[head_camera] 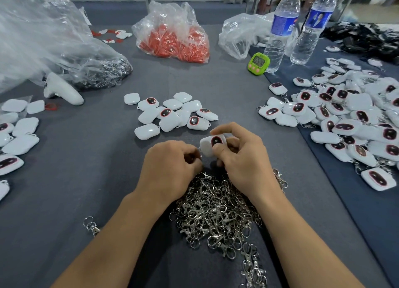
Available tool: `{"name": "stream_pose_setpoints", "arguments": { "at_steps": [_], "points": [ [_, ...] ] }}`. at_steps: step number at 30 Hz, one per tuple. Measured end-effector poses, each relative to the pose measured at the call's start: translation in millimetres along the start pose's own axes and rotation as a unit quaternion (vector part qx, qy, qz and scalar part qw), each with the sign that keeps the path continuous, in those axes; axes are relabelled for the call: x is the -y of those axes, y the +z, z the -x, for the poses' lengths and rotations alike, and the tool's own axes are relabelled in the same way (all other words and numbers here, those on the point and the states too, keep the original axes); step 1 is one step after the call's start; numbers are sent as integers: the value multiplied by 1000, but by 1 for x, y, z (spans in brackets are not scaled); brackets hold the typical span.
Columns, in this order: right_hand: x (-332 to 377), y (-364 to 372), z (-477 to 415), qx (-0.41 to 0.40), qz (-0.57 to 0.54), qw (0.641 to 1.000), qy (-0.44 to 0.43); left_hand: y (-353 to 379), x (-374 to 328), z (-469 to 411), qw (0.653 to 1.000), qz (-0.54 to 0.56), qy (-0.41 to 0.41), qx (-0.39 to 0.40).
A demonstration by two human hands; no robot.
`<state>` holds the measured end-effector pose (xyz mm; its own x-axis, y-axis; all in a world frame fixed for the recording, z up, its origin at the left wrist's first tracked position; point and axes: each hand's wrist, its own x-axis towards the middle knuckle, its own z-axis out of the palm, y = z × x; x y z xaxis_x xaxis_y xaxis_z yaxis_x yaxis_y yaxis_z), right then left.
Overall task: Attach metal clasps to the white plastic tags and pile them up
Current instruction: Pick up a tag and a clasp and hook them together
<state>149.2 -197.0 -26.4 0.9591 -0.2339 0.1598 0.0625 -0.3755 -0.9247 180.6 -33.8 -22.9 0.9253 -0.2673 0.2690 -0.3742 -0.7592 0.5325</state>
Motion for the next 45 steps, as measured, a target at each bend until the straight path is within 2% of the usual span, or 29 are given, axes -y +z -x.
{"name": "stream_pose_setpoints", "arguments": {
  "at_steps": [6, 27, 32, 33, 35, 37, 39, 43, 45],
  "points": [
    [-1, -1, 0, 5, 21, 1000, 7, 0, 1, 0, 999, 34, 17, 15],
    [1, -13, -7, 48, 40, 997, 43, 2, 2, 4, 996, 11, 85, -6],
    [3, -12, -8, 49, -25, 996, 74, 1, 0, 5, 996, 2, 80, -33],
    [3, -13, -8, 47, -63, 993, 91, 1, -2, 6, 996, 16, 72, -47],
    [4, -14, -7, 43, -154, 979, 127, -1, -3, 4, 991, 115, 27, -69],
    [5, -16, -7, 48, -224, 962, 148, -2, -4, 1, 971, 233, -15, -54],
    [6, -19, -7, 57, -279, 945, 163, -3, -5, -2, 952, 304, -30, -24],
    [9, -21, -6, 67, -335, 917, 205, -4, -5, -7, 898, 432, -81, 26],
    [10, -19, -6, 67, -338, 915, 210, -5, -5, -7, 883, 455, -100, 52]
  ]
}}
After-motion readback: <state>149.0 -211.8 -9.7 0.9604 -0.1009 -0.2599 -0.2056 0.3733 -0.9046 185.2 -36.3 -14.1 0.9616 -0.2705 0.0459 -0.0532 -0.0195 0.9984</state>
